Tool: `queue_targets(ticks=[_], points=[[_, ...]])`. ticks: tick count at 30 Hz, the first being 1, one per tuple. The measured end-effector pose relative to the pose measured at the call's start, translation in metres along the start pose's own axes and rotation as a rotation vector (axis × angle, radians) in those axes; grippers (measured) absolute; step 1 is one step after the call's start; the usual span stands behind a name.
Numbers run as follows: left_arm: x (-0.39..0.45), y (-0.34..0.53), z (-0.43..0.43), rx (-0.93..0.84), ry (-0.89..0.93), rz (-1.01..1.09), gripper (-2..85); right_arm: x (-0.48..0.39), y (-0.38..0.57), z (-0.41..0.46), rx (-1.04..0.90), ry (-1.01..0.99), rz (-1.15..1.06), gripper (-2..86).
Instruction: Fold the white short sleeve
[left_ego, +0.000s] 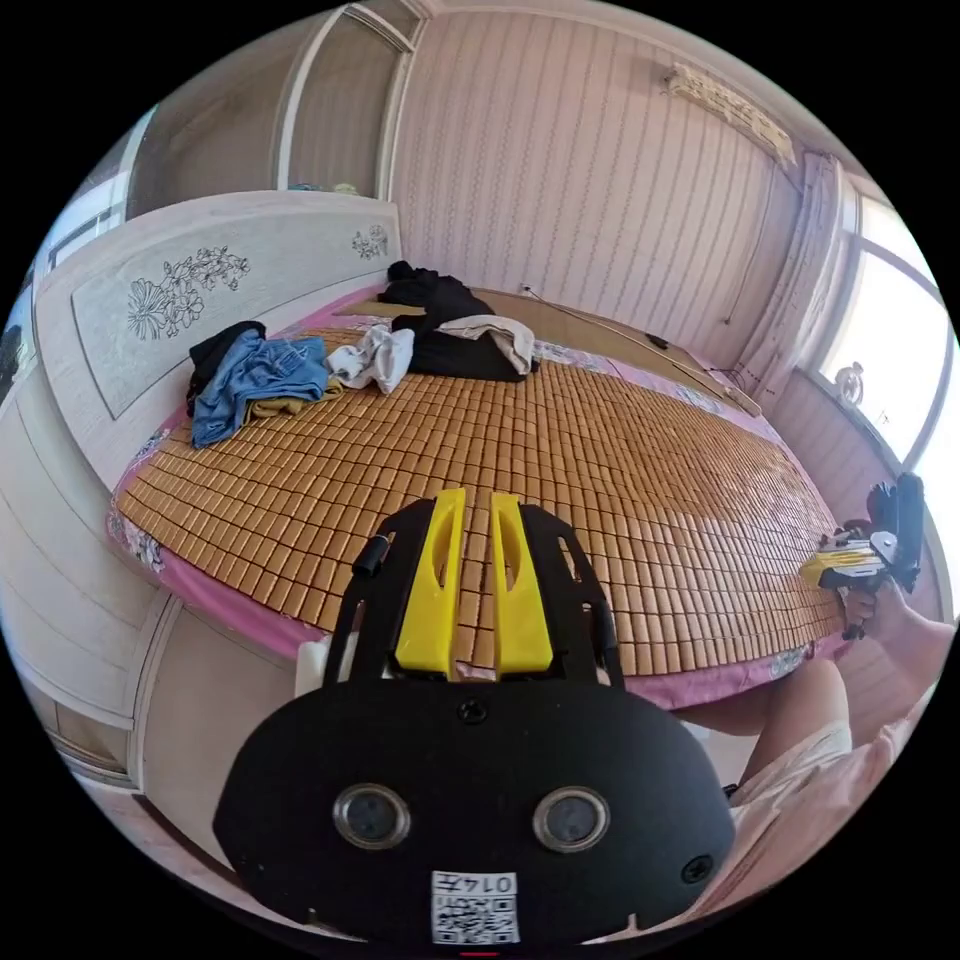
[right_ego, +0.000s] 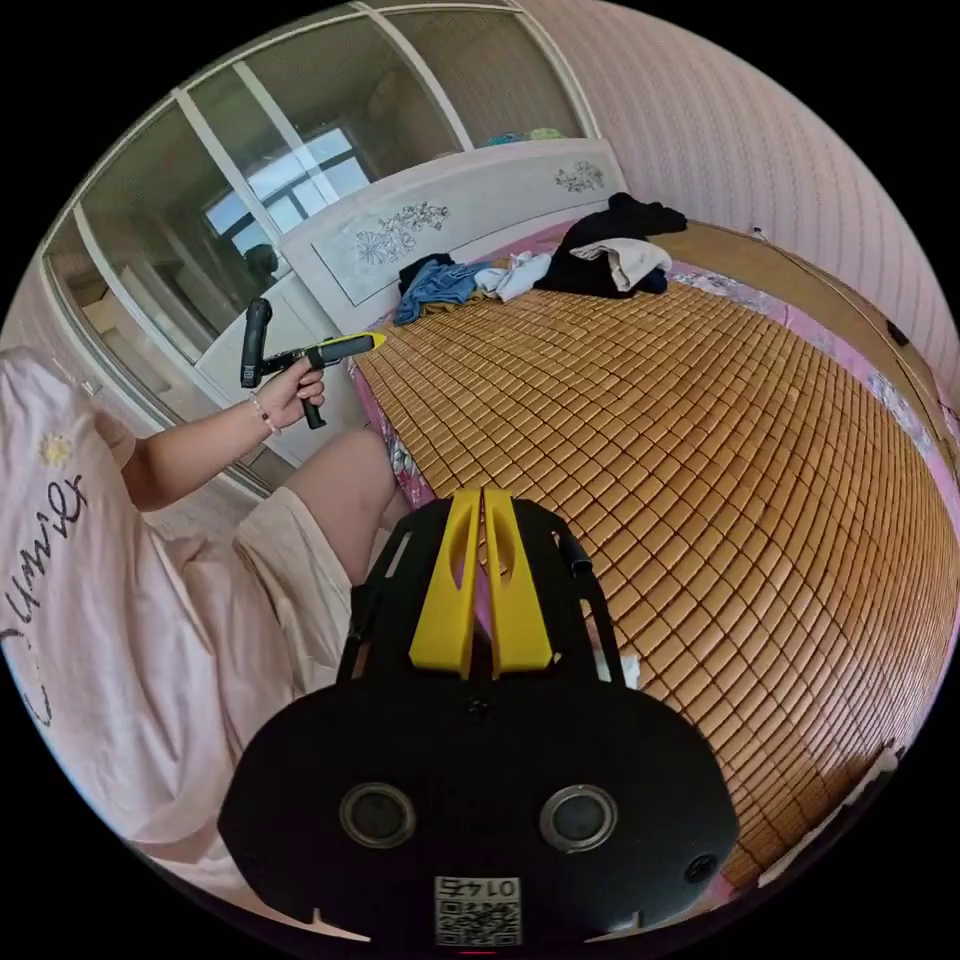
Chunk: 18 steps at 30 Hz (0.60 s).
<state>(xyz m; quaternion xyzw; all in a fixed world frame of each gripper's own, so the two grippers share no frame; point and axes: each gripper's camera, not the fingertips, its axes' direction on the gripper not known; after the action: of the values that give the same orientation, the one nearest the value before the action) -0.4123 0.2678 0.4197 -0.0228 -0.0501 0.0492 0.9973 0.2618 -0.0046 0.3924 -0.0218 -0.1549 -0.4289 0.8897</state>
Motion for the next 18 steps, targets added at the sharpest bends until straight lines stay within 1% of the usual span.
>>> queue_targets(ticks=[2,3,4,5,6,8,9,11,12,14,18], points=[[-0.037,-0.010,0.011,0.033,-0.016,-0.062,4.9,0.012,-0.079,0.033,-0.130,-0.071,-0.087,3.4],[-0.046,-0.014,0.016,0.039,-0.016,-0.080,4.9,0.015,-0.099,0.042,-0.160,-0.090,-0.102,4.5],[-0.065,-0.026,0.027,0.047,-0.006,-0.106,4.9,0.019,-0.139,0.060,-0.208,-0.105,-0.136,6.0],[-0.081,-0.041,0.041,0.053,0.008,-0.124,4.9,0.023,-0.178,0.078,-0.236,-0.088,-0.168,7.0],[-0.089,-0.049,0.049,0.055,0.016,-0.127,4.9,0.025,-0.197,0.087,-0.241,-0.068,-0.184,7.3],[-0.113,-0.090,0.087,0.041,0.024,-0.103,5.4,0.032,-0.272,0.125,-0.247,0.002,-0.256,6.9],[-0.118,-0.101,0.098,0.035,0.022,-0.093,5.7,0.034,-0.290,0.135,-0.253,0.007,-0.269,6.3],[-0.138,-0.148,0.140,0.016,-0.013,-0.069,6.9,0.050,-0.360,0.177,-0.284,-0.016,-0.244,5.3],[-0.142,-0.159,0.150,0.007,-0.027,-0.066,7.1,0.055,-0.377,0.187,-0.292,-0.038,-0.223,5.5],[-0.156,-0.203,0.191,-0.030,-0.095,-0.043,7.7,0.076,-0.437,0.224,-0.279,-0.100,-0.143,7.9],[-0.172,-0.261,0.239,-0.041,-0.197,-0.026,8.4,0.098,-0.515,0.274,-0.279,-0.088,-0.144,8.8]])
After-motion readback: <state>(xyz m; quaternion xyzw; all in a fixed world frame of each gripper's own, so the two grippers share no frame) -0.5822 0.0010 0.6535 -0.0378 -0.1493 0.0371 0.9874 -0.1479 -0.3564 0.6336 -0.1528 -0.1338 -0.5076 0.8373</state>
